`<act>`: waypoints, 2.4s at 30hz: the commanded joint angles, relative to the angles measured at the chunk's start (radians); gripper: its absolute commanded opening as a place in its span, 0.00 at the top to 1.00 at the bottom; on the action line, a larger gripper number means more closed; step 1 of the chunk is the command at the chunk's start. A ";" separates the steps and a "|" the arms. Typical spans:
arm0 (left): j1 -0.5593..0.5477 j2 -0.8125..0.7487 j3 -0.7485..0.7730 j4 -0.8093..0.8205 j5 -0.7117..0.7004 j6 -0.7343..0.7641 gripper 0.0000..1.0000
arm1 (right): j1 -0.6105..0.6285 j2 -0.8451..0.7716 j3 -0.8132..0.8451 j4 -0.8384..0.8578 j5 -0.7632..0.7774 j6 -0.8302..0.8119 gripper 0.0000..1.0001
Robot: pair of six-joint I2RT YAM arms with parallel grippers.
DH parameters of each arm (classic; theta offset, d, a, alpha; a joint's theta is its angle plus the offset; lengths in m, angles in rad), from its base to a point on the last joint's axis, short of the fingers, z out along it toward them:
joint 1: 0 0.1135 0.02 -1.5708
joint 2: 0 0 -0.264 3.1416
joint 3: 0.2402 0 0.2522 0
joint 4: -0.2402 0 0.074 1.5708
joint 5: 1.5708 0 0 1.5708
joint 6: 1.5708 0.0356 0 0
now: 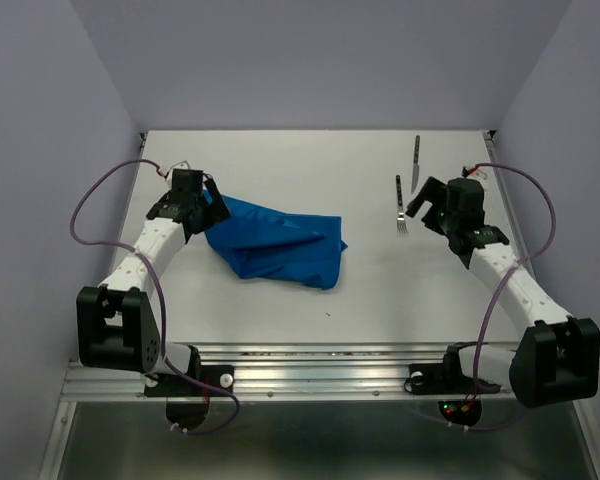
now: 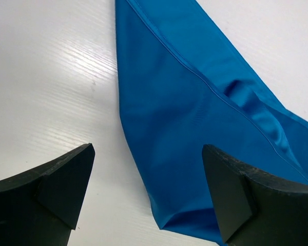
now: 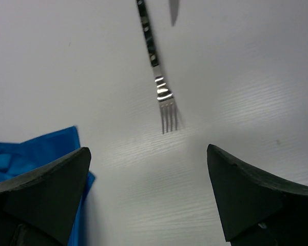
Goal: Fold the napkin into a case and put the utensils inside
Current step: Pick up the crumpled napkin from the center of the board.
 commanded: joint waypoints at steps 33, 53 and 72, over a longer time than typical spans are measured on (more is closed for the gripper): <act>0.059 0.142 0.044 0.022 0.146 -0.006 0.04 | 0.559 0.757 0.508 0.090 -0.155 -0.291 0.38; 0.120 0.141 0.058 0.058 0.285 0.037 0.12 | 0.559 0.436 0.359 0.109 0.126 -0.289 0.99; 0.119 0.122 0.026 0.091 0.382 0.013 0.10 | 0.559 -0.010 0.040 0.067 0.256 -0.265 0.99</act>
